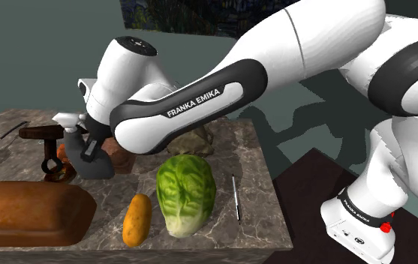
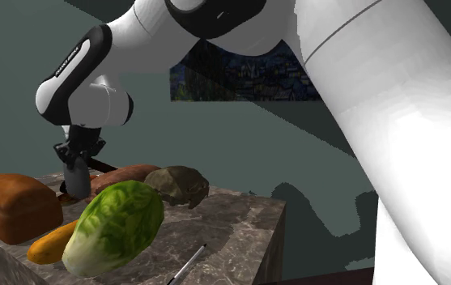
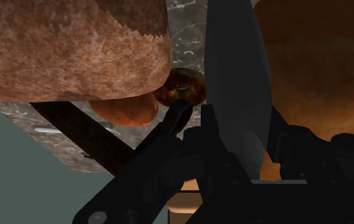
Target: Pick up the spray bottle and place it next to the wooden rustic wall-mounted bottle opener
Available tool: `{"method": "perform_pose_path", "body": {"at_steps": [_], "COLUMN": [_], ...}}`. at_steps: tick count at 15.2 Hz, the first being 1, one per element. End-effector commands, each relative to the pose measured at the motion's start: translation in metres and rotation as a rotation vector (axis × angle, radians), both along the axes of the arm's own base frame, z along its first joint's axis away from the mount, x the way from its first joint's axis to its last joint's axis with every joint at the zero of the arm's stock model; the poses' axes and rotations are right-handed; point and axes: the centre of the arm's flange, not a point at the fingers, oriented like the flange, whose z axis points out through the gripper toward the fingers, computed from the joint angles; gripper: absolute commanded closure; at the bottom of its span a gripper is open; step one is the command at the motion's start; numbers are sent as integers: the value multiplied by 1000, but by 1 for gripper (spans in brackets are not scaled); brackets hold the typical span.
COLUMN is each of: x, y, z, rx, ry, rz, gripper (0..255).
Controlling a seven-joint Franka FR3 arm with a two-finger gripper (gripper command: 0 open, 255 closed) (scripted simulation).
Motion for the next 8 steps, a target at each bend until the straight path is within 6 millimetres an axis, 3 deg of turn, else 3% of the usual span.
{"method": "perform_pose_path", "body": {"at_steps": [1, 8], "x": [0, 0], "y": [0, 0], "z": [-10, -47], "rx": [1, 1], "ry": [-1, -1], "rz": [0, 0], "gripper": [255, 255]}}
